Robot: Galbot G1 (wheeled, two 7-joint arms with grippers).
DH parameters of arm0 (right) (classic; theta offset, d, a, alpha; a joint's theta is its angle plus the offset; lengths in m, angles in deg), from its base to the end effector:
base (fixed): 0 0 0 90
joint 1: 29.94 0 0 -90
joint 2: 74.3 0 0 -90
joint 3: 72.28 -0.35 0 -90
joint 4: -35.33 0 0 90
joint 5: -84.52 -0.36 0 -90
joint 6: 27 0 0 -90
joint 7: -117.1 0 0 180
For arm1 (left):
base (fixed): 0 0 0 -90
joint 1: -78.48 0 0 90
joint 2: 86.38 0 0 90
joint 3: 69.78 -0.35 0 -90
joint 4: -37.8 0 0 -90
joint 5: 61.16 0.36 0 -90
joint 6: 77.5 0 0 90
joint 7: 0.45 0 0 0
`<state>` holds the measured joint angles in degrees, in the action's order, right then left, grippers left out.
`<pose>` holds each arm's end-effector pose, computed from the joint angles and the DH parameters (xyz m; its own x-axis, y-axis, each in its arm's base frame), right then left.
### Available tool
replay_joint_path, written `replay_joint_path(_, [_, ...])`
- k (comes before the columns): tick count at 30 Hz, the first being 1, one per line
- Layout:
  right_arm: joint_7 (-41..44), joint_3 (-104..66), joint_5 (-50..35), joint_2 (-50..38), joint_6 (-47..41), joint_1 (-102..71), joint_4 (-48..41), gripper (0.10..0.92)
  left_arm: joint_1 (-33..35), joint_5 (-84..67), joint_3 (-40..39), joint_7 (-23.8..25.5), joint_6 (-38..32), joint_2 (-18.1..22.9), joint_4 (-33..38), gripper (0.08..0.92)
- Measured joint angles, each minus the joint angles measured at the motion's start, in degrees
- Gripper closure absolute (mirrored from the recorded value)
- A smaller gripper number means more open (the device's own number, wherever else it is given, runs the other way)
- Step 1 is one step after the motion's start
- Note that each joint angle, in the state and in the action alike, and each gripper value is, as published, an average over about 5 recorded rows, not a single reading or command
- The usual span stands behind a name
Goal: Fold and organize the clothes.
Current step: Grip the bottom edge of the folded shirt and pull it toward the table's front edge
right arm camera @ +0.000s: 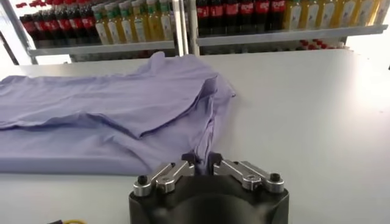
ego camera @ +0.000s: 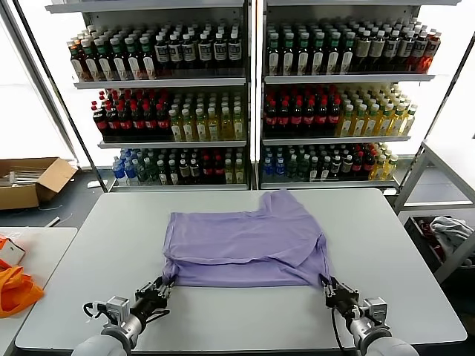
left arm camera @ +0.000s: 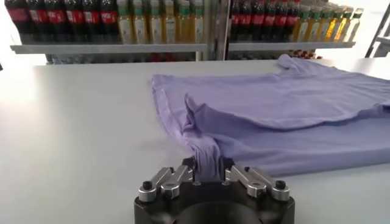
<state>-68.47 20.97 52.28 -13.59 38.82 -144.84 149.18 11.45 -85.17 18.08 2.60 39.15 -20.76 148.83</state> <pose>0.2193 -0.0837 -0.3084 -0.8525 -0.1690 0.4947 -0.1491 0.9856 0.0799 0.2287 0.0797 -0.3210 -0.8287 0.2261 0.5119 0.2213 0.9726 -0.0712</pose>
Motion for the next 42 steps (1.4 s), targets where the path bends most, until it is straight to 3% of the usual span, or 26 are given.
replay_joint_path(4, [-0.4,-0.4,-0.3,0.0,0.0,-1.7,1.4,0.899,1.2,0.1,0.7,0.1,0.4,0.6,0.9,0.911])
replay_joint_path(26, [1.0,-6.5,3.7,1.4,2.2,-22.2,13.4,0.894,16.9,3.6,7.6,1.8,4.3,3.5,14.2,0.908])
replay_joint_path(30, [1.4,-7.6,3.7,1.4,2.6,-24.2,14.7,0.833,20.2,4.3,9.1,2.2,5.0,3.6,16.4,0.818])
replay_joint_path(42, [4.6,-14.8,0.1,-1.3,6.1,-23.6,15.5,0.505,23.5,4.5,14.6,3.7,5.6,2.4,20.7,0.471])
